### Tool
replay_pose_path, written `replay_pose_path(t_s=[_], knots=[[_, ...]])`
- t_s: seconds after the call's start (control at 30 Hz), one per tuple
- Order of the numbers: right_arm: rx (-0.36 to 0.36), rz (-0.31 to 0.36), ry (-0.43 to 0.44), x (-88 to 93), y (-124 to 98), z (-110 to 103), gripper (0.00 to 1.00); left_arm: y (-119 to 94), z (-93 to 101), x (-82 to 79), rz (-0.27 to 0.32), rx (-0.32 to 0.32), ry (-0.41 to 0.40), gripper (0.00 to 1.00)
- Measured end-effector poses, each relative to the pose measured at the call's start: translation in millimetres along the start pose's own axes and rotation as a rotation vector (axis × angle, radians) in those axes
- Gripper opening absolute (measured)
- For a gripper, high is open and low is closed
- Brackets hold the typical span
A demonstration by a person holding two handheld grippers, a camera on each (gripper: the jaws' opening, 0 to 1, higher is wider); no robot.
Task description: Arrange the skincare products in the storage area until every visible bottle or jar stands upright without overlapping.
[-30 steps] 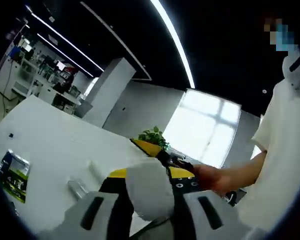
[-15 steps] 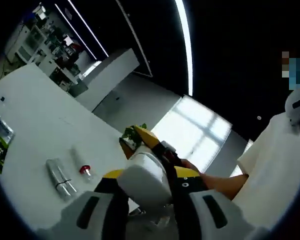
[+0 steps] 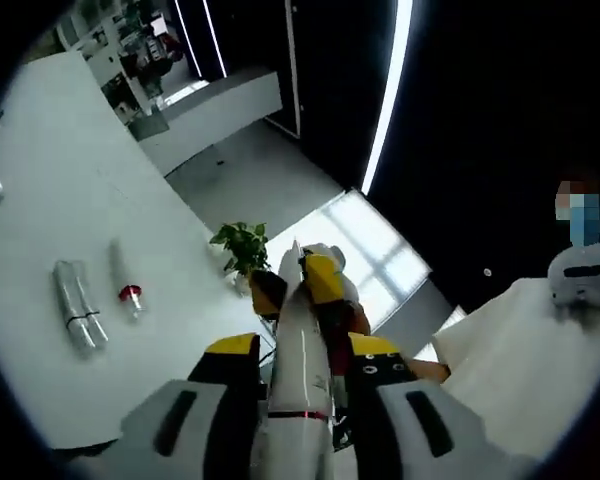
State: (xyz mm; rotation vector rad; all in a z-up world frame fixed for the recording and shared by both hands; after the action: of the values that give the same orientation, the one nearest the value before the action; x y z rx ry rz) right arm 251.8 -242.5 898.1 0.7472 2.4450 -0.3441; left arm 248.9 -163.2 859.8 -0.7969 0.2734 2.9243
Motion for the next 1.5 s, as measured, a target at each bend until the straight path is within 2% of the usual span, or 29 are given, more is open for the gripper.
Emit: replay_pose_path(t_s=[0.07,0.1,0.17,0.27,0.3,0.37,0.47,0.53,0.6,0.63,0.67,0.7,0.8,0.93,1.0,1.07,1.13,1.3,1.5], knots=[[-0.020,-0.053,-0.022,2.0,3.3,-4.9,0.09,4.2,3.5,9.6,-0.060,0.033,-0.033,0.34],[-0.009,-0.090,-0.042,4.0,5.7,-4.9,0.09,5.6,7.7,12.3,-0.078,0.068,-0.061,0.30],[-0.003,-0.146,-0.046,9.4,11.2,-6.0,0.09,5.3,9.3,12.3,-0.073,0.080,-0.068,0.21],[-0.013,-0.159,0.013,10.1,16.0,-4.5,0.09,2.7,10.9,13.7,-0.090,0.098,-0.087,0.21],[-0.010,-0.148,0.026,8.8,18.1,-3.5,0.09,1.4,12.4,12.6,-0.085,0.108,-0.071,0.20],[0.008,-0.133,0.042,6.4,21.4,-1.5,0.10,-1.8,11.8,8.6,-0.052,0.091,-0.022,0.20],[0.051,-0.092,0.065,3.1,27.9,5.3,0.11,-2.6,6.5,6.8,-0.041,0.050,-0.032,0.19],[0.106,-0.058,0.062,0.4,32.1,11.9,0.13,-3.3,-0.1,5.4,-0.033,0.003,-0.011,0.18],[0.149,-0.012,0.095,-2.9,35.1,16.6,0.16,-4.3,-2.7,4.0,-0.027,-0.008,-0.034,0.17],[0.160,0.009,0.080,-5.2,35.8,18.0,0.19,-4.6,-4.1,1.8,-0.014,-0.014,-0.052,0.16],[0.142,0.034,0.076,-7.5,37.5,15.4,0.22,-4.7,-5.7,0.7,-0.001,-0.025,-0.057,0.16],[0.174,0.033,0.079,-7.2,37.0,18.6,0.23,-5.2,-6.8,-0.4,0.003,-0.028,-0.057,0.16],[0.206,0.034,0.049,-6.6,39.0,22.5,0.25,-6.8,-9.6,-0.8,0.006,-0.048,-0.070,0.15],[0.234,0.048,0.051,-6.7,37.9,27.2,0.27,-7.6,-14.5,-1.9,0.013,-0.076,-0.074,0.15],[0.264,0.071,0.028,-7.9,33.8,29.3,0.28,-9.2,-17.7,-5.1,0.037,-0.098,-0.076,0.15],[0.275,0.083,0.045,-9.0,29.0,31.8,0.28,-12.4,-21.7,-9.1,0.065,-0.114,-0.102,0.15],[0.276,0.096,0.065,-9.2,26.3,32.0,0.26,-13.2,-23.2,-10.5,0.074,-0.135,-0.087,0.15],[0.312,0.100,0.058,-3.8,21.1,34.4,0.29,-16.9,-30.5,-12.4,0.089,-0.265,0.021,0.15],[0.332,0.065,0.054,13.2,28.4,34.9,0.31,-22.5,-34.6,-17.0,0.122,-0.384,0.146,0.15]])
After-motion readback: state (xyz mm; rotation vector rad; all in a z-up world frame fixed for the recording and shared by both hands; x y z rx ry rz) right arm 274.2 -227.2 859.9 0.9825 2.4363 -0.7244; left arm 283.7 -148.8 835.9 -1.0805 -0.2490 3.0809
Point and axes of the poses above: the point that each gripper's makers call its tool centre point, and the gripper's own axes: y roughly forward along the fingers, z roughly to its right, x roughly out of its underside, the point moved 6 cm from there along -y, roughly backward along the fingers, and after that the axes turned 5 degrees about -y, right-handed, at the moved point
